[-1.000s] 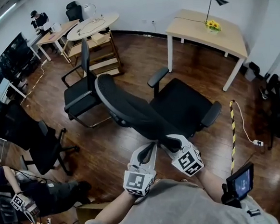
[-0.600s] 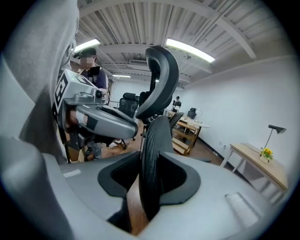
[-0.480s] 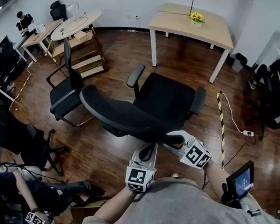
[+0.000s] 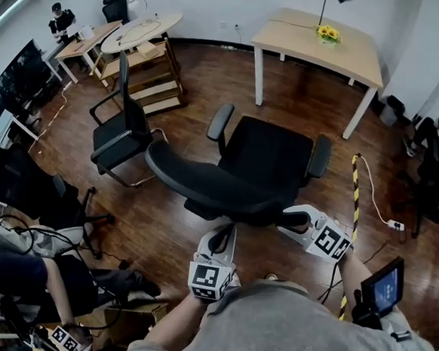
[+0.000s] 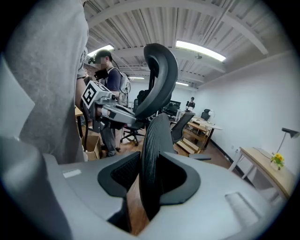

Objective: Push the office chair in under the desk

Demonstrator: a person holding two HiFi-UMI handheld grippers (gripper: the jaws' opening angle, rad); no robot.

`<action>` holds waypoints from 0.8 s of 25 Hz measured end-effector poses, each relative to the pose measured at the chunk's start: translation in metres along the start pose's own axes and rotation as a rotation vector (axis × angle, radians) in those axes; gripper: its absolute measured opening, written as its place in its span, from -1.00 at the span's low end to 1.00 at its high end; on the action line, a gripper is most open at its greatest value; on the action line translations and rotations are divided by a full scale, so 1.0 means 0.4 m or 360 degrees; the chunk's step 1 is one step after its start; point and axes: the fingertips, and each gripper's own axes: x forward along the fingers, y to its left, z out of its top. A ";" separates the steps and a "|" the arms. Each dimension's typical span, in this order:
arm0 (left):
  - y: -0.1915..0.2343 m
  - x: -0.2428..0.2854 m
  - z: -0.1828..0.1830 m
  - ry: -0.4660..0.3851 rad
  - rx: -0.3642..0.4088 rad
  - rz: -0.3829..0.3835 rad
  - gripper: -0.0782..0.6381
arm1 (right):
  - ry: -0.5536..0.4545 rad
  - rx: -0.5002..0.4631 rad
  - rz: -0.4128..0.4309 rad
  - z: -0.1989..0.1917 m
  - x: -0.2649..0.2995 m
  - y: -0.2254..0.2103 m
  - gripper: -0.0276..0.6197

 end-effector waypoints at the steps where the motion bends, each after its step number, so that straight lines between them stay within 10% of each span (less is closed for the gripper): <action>1: 0.011 -0.007 -0.001 0.0002 0.0001 0.0040 -0.78 | -0.0001 -0.0009 0.0013 -0.005 -0.009 -0.004 -0.50; 11: 0.096 -0.067 -0.012 0.0026 0.0049 0.0315 -0.78 | 0.0005 -0.0071 0.0105 -0.046 -0.089 -0.028 -0.50; 20: 0.332 -0.073 -0.001 0.0044 0.0183 0.0271 -0.78 | 0.0100 -0.0047 0.0128 -0.072 -0.094 -0.018 -0.50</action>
